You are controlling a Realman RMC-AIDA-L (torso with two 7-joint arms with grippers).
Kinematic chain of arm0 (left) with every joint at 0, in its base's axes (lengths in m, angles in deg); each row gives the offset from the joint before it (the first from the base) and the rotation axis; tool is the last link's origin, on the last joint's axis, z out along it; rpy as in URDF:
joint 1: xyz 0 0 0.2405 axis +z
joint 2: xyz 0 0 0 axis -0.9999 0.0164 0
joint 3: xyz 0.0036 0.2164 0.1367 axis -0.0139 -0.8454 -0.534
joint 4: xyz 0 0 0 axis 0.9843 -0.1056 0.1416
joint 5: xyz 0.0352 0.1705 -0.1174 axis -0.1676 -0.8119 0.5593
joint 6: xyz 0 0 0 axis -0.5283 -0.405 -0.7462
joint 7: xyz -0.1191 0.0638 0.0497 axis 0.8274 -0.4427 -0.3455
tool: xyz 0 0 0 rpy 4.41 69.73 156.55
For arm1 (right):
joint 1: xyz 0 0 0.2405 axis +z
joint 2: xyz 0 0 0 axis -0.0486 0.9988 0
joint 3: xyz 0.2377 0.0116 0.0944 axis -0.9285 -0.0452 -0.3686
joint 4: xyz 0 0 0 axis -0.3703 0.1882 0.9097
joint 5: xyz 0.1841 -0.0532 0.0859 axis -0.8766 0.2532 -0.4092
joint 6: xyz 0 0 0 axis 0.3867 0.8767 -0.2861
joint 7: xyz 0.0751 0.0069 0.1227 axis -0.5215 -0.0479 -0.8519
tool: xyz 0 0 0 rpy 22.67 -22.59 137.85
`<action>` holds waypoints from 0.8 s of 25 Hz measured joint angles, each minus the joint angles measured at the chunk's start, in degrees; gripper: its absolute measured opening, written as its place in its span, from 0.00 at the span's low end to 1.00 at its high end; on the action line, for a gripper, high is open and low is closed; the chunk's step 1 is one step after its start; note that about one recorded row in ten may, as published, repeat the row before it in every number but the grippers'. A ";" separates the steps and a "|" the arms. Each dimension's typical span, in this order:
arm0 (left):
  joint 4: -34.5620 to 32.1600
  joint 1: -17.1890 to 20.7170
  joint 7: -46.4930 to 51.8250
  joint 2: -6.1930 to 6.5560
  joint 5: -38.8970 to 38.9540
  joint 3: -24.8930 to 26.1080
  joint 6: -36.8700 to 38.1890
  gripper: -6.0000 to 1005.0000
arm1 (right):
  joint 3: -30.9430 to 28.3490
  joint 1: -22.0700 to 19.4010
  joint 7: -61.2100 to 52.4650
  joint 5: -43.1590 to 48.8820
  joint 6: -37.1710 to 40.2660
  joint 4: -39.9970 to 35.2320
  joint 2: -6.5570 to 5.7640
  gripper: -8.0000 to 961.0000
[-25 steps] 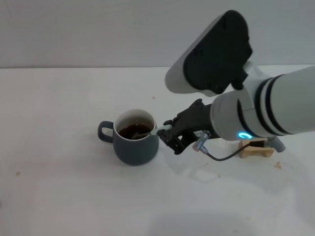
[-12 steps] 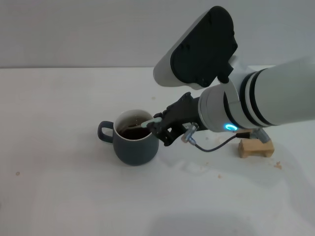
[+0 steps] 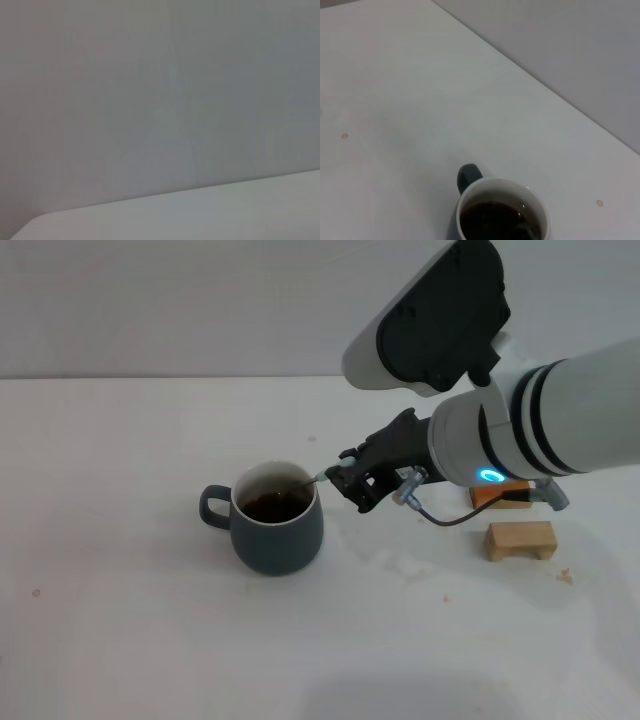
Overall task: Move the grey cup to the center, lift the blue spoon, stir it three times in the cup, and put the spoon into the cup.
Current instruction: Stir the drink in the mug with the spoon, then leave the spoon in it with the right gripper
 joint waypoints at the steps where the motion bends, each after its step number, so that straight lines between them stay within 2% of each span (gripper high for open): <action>1: -0.03 -0.02 0.00 0.00 0.00 0.00 -0.03 0.00 | -0.04 -0.16 0.01 0.04 -0.19 0.19 -0.01 0.17; 11: -0.01 -0.47 0.00 -0.02 0.00 -0.04 -0.51 0.00 | 1.39 -2.14 0.01 -0.13 -2.24 3.23 0.17 0.17; 20: -0.01 -0.36 0.00 -0.08 -0.01 -0.09 -0.52 0.00 | 3.72 -0.77 -0.11 -0.25 -1.60 2.95 0.30 0.17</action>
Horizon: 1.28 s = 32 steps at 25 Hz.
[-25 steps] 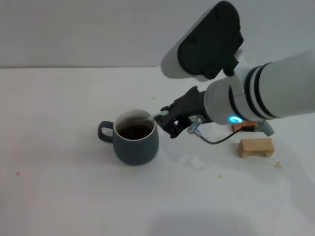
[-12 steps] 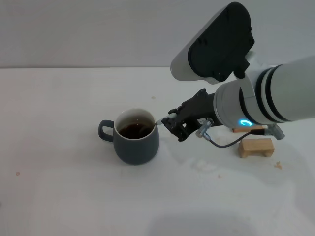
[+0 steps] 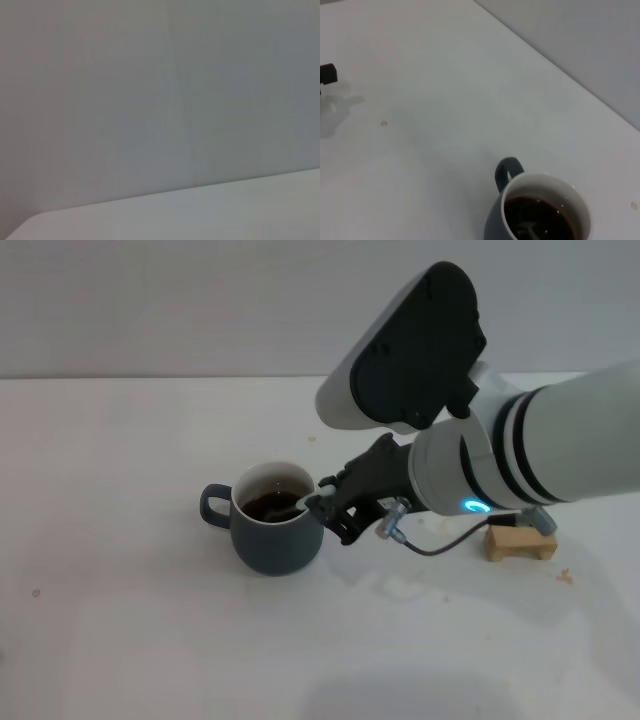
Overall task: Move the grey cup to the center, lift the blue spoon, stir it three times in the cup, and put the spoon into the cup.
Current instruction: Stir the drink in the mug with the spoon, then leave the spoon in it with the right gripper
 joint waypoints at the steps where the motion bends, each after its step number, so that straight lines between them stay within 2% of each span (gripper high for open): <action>1: 0.02 0.05 0.00 0.00 0.00 0.02 0.00 0.00 | 0.02 0.31 0.00 -0.01 0.27 -0.18 0.02 0.17; 14: 0.08 0.30 0.00 0.00 0.01 0.09 0.02 0.00 | -0.52 3.14 0.13 1.22 3.68 -4.84 -0.16 0.17; 19: 0.21 0.35 0.00 0.00 0.01 0.09 0.02 0.00 | -0.60 2.22 0.21 3.95 3.45 -3.99 -0.22 0.17; 32: 0.42 -0.06 0.00 -0.02 0.01 0.09 0.03 0.00 | 2.04 -0.76 -0.08 2.67 0.78 1.07 -0.04 0.17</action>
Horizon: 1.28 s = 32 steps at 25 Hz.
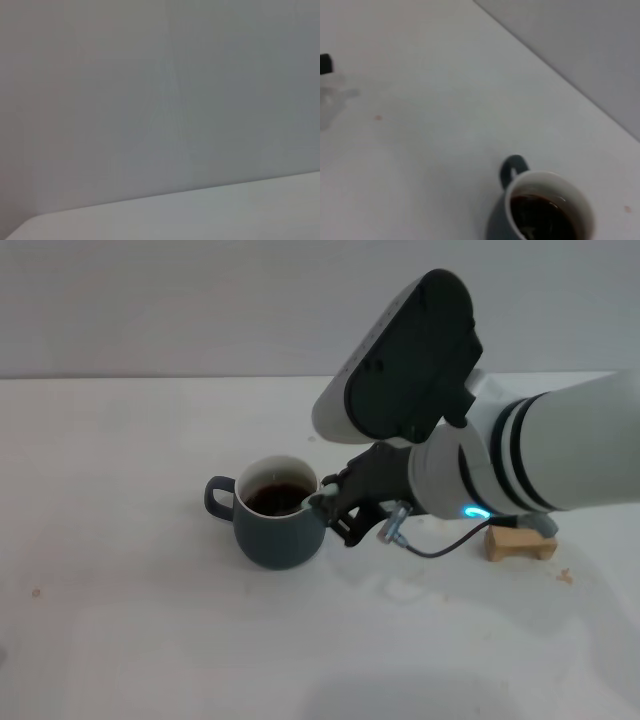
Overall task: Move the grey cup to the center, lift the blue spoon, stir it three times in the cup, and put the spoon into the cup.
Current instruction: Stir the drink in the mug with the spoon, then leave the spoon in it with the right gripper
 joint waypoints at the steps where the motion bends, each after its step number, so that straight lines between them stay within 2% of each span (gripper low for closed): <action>1: 0.05 0.00 0.00 0.00 0.00 0.00 0.03 0.00 | 0.20 0.08 0.01 -0.54 0.10 -0.10 0.02 0.17; 19: -0.33 0.33 0.00 0.02 0.00 0.00 0.23 0.00 | 0.11 6.11 0.29 -1.78 8.53 -9.61 -0.06 0.17; 25: -0.35 0.41 0.00 0.02 0.00 -0.11 0.07 0.00 | -0.93 5.53 0.39 -0.28 8.27 -9.43 -0.20 0.17; 32: -0.34 0.41 0.00 0.02 0.00 -0.32 0.02 0.00 | -0.78 3.04 0.41 0.62 6.47 -7.51 -0.18 0.17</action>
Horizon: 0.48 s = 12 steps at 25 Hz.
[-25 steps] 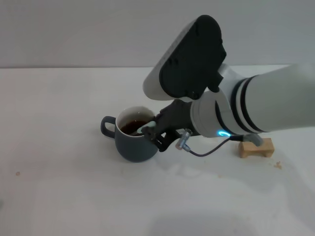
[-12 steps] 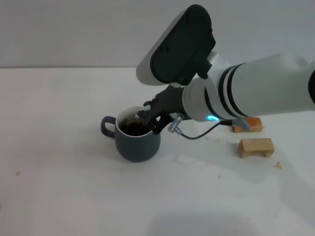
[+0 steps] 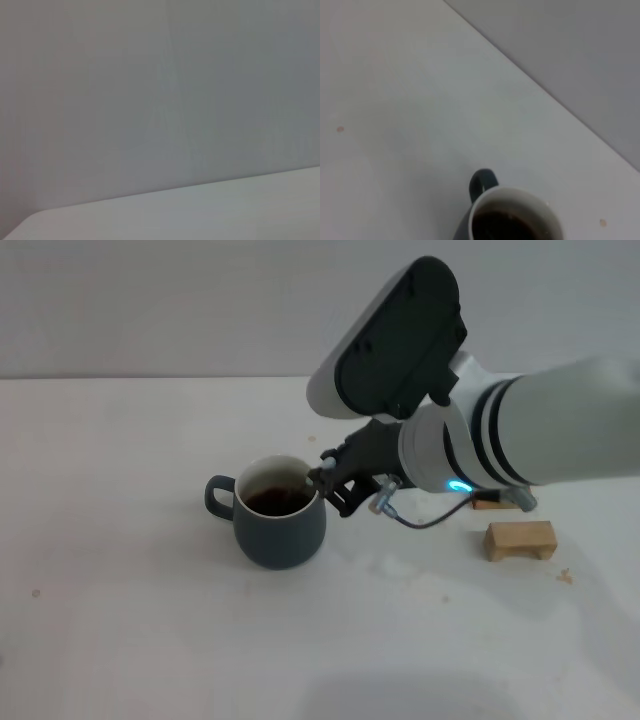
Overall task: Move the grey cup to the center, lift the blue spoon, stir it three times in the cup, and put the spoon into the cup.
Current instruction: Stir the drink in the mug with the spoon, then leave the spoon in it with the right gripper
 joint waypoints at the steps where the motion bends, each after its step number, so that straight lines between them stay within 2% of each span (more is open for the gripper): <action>1: 0.00 0.00 0.00 0.00 0.00 -0.04 0.00 0.00 | 0.14 -0.30 0.00 -0.07 -0.10 0.44 0.02 0.17; 12: 0.04 0.05 0.00 0.00 0.00 -0.09 0.39 0.00 | 1.22 -2.64 -0.52 -0.41 -0.71 3.29 0.25 0.17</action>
